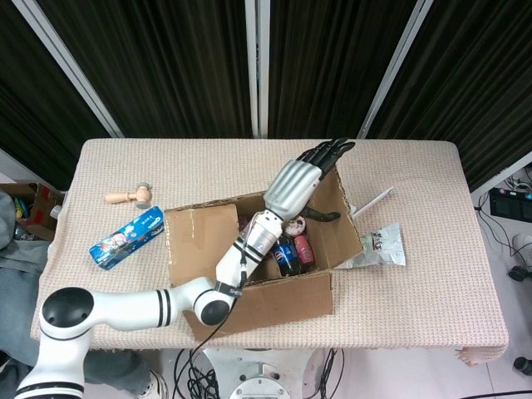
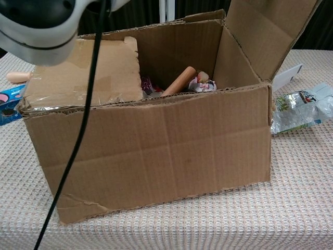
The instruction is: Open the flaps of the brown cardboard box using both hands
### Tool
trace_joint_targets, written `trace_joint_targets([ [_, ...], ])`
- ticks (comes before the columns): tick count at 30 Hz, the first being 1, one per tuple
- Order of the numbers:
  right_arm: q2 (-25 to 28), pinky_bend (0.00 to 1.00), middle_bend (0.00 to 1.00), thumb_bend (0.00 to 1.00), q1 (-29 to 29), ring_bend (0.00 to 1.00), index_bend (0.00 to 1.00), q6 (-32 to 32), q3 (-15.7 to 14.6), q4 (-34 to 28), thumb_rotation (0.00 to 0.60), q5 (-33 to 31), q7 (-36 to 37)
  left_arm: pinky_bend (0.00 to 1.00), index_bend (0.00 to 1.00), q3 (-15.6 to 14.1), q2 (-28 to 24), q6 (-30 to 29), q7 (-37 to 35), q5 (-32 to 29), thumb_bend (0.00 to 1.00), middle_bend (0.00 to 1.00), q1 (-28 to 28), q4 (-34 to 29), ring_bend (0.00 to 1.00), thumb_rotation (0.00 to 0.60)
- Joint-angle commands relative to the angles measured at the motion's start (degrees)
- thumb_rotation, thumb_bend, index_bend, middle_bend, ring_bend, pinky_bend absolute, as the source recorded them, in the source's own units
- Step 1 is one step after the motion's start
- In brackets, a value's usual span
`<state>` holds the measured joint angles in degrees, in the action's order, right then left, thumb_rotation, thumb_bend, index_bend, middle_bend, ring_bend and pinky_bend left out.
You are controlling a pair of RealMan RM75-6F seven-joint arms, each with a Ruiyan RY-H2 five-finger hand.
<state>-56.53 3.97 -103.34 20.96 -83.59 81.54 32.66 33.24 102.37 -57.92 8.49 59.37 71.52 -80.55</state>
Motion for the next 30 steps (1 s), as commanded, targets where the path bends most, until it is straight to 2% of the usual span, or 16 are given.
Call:
trace_joint_targets([
  [1,0.05,0.0,0.0,0.2,0.17,0.0,0.0,0.4,0.11,0.04,0.6,-0.17,0.07,0.2,0.0,-0.25,1.21,-0.33,0.45,-0.42,0.0,0.0,1.05,1.7,0.08,0.6],
  [13,0.15,0.0,0.0,0.2,0.14,0.0,0.0,0.49,0.45,-0.58,0.6,-0.39,0.09,0.19,0.0,-0.21,3.84,-1.09,-2.6,3.5,0.0,0.0,4.9,6.44,0.05,0.6],
  [20,0.15,0.0,0.0,0.2,-0.03,0.0,0.0,0.64,0.3,-0.16,0.6,-0.26,0.55,0.19,0.0,-1.68,4.16,-1.22,-2.52,3.89,0.0,0.0,4.84,8.26,0.04,0.6],
  [25,-0.07,0.0,0.0,0.2,0.51,0.0,0.0,1.18,0.0,0.16,0.6,0.52,0.4,0.19,0.0,-3.65,0.02,-2.35,-0.38,4.89,0.0,0.0,1.82,6.81,0.04,0.6],
  [30,0.07,0.0,0.0,0.2,1.53,0.0,0.0,1.08,-0.48,-1.29,0.6,2.91,-1.49,0.19,0.0,-9.11,-10.79,-4.55,4.29,8.78,0.0,0.0,-5.35,0.68,0.05,0.6],
])
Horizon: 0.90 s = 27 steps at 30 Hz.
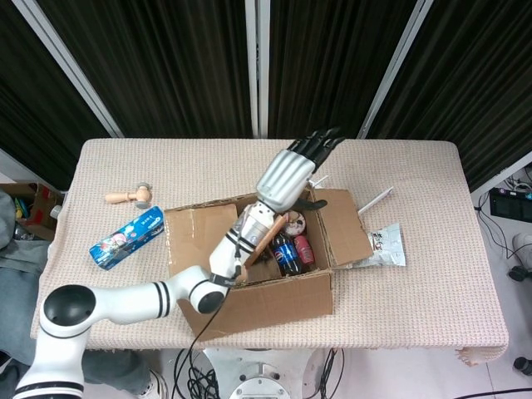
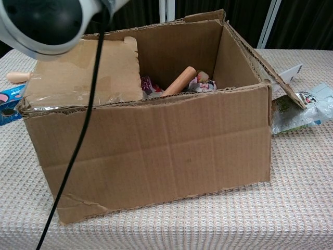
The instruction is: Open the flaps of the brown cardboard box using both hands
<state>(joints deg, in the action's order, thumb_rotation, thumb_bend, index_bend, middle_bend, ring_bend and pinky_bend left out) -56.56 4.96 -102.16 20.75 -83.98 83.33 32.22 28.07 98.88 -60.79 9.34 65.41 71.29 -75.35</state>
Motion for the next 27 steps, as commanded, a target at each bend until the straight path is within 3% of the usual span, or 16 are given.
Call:
trace_joint_targets([
  [1,0.19,0.0,0.0,0.2,0.74,0.0,0.0,-0.16,-0.38,-1.42,0.6,1.69,-1.62,0.19,0.0,-4.9,-9.68,-2.17,4.15,3.2,0.0,0.0,-6.75,-6.07,0.05,0.6],
  [8,0.52,0.0,0.0,0.2,3.41,0.0,0.0,0.98,-1.12,-6.69,0.6,5.79,-7.65,0.19,0.0,-11.28,-28.05,-6.02,6.22,1.88,0.0,0.0,-20.69,-21.02,0.05,0.6],
  [11,0.06,0.0,0.0,0.2,4.9,0.0,0.0,2.32,-1.37,-8.46,0.6,6.75,-10.12,0.19,0.0,-13.21,-32.2,-8.55,2.88,3.8,0.0,0.0,-25.3,-25.01,0.05,0.6],
  [16,-0.84,0.0,0.0,0.2,6.85,0.0,0.0,4.37,-1.95,-10.69,0.6,7.84,-13.73,0.2,0.01,-15.21,-34.76,-8.87,-10.31,9.95,0.0,0.03,-29.18,-27.75,0.07,0.6],
  [20,-1.15,0.0,0.0,0.2,7.57,0.0,0.0,5.0,-2.31,-11.28,0.6,8.26,-15.44,0.21,0.11,-18.53,-34.92,-8.16,-26.86,22.15,0.01,0.12,-29.69,-24.25,0.09,0.6],
  [24,-1.0,0.0,0.0,0.2,7.63,0.0,0.0,4.89,-2.36,-11.73,0.6,7.99,-16.03,0.21,0.18,-21.06,-32.44,-7.78,-30.52,30.66,0.01,0.16,-27.79,-18.61,0.09,0.6],
  [27,-0.81,0.0,0.0,0.2,7.35,0.0,0.0,4.51,-2.57,-11.85,0.6,7.89,-16.17,0.2,0.2,-21.87,-30.08,-6.09,-31.58,33.5,0.0,0.17,-25.6,-15.94,0.09,0.6],
])
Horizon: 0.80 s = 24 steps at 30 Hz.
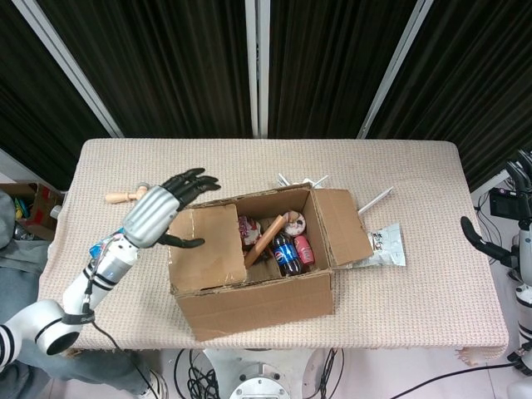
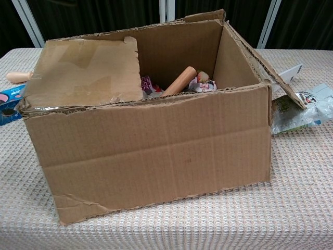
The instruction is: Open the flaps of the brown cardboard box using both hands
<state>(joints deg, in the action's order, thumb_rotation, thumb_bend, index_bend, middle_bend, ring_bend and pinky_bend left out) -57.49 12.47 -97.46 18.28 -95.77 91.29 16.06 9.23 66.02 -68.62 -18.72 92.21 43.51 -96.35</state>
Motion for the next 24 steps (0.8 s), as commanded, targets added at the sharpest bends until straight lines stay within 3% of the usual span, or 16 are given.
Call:
trace_joint_targets([
  [1,0.19,0.0,0.0,0.2,-0.27,0.0,0.0,-0.32,-0.15,-0.02,0.6,-0.16,0.05,0.2,0.21,-3.19,3.4,2.39,-4.0,7.04,0.0,0.18,2.79,5.49,0.09,0.6],
  [5,0.73,0.0,0.0,0.18,-0.93,0.0,0.0,-0.95,-0.21,0.44,0.6,-0.89,0.88,0.2,0.24,-4.23,5.69,5.83,-5.03,8.19,0.0,0.23,5.38,6.81,0.09,0.599],
  [11,1.0,0.0,0.0,0.18,-1.55,0.0,0.0,-1.19,-0.45,1.6,0.6,-1.9,2.33,0.19,0.29,-5.67,8.24,9.28,-2.95,10.16,0.0,0.29,8.27,9.02,0.09,0.507],
  [16,0.52,0.0,0.0,0.18,-1.61,0.0,0.0,-1.01,-0.86,2.48,0.6,-2.16,3.06,0.19,0.33,-5.61,8.72,11.76,-3.31,9.61,0.0,0.32,10.45,9.58,0.09,0.485],
  [18,0.39,0.0,0.0,0.18,-1.53,0.0,0.0,-0.84,-0.91,2.73,0.6,-2.3,3.37,0.19,0.34,-5.28,8.5,12.35,-4.11,8.99,0.04,0.33,11.2,9.57,0.09,0.436],
  [22,0.28,0.0,0.0,0.18,-1.22,0.0,0.0,-0.31,-0.95,3.13,0.6,-2.54,3.94,0.19,0.36,-4.92,7.92,13.19,-5.91,8.2,0.25,0.37,12.52,9.88,0.09,0.253],
  [24,0.22,0.0,0.0,0.18,-1.15,0.0,0.0,-0.13,-1.03,3.28,0.6,-2.62,4.15,0.18,0.36,-4.95,7.65,14.31,-5.63,7.72,0.29,0.38,13.15,9.97,0.09,0.212],
])
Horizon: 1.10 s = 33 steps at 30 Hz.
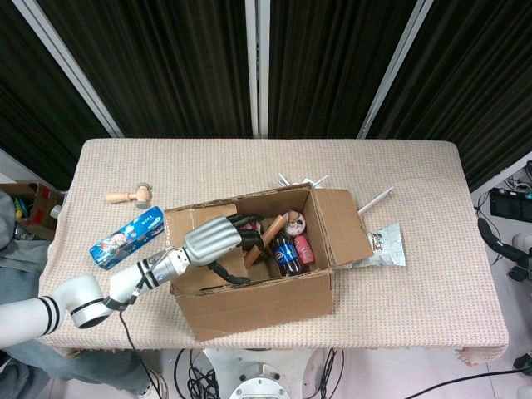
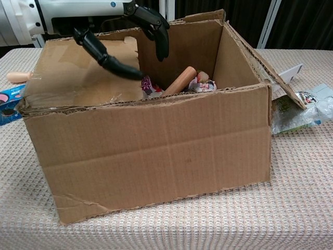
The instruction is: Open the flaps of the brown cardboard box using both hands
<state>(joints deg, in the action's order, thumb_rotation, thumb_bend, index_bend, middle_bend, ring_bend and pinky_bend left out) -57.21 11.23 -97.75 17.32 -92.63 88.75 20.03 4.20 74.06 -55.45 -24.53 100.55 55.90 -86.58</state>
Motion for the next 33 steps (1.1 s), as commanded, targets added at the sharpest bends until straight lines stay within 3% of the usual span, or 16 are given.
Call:
trace_joint_targets([
  [1,-0.09,0.0,0.0,0.18,0.12,0.0,0.0,0.21,-0.08,0.2,0.6,-0.1,0.3,0.18,0.36,0.08,-0.44,1.69,0.6,-0.88,0.29,0.39,1.03,0.25,0.09,0.193],
  [5,-0.43,0.0,0.0,0.18,0.24,0.0,0.0,0.19,-0.04,0.63,0.6,-0.33,0.77,0.18,0.36,-0.59,-0.53,4.38,3.91,-1.13,0.3,0.4,2.28,0.39,0.09,0.167],
  [21,-1.27,0.0,0.0,0.18,0.34,0.0,0.0,0.71,0.06,1.97,0.6,-1.83,1.57,0.18,0.34,-1.55,-1.72,9.64,15.11,-3.48,0.33,0.46,4.38,-0.71,0.09,0.169],
  [33,-1.45,0.0,0.0,0.17,0.3,0.0,0.0,0.24,0.18,1.91,0.6,-1.72,1.9,0.18,0.29,-0.8,-9.59,10.3,21.34,-6.97,0.34,0.56,3.51,-7.82,0.1,0.172],
])
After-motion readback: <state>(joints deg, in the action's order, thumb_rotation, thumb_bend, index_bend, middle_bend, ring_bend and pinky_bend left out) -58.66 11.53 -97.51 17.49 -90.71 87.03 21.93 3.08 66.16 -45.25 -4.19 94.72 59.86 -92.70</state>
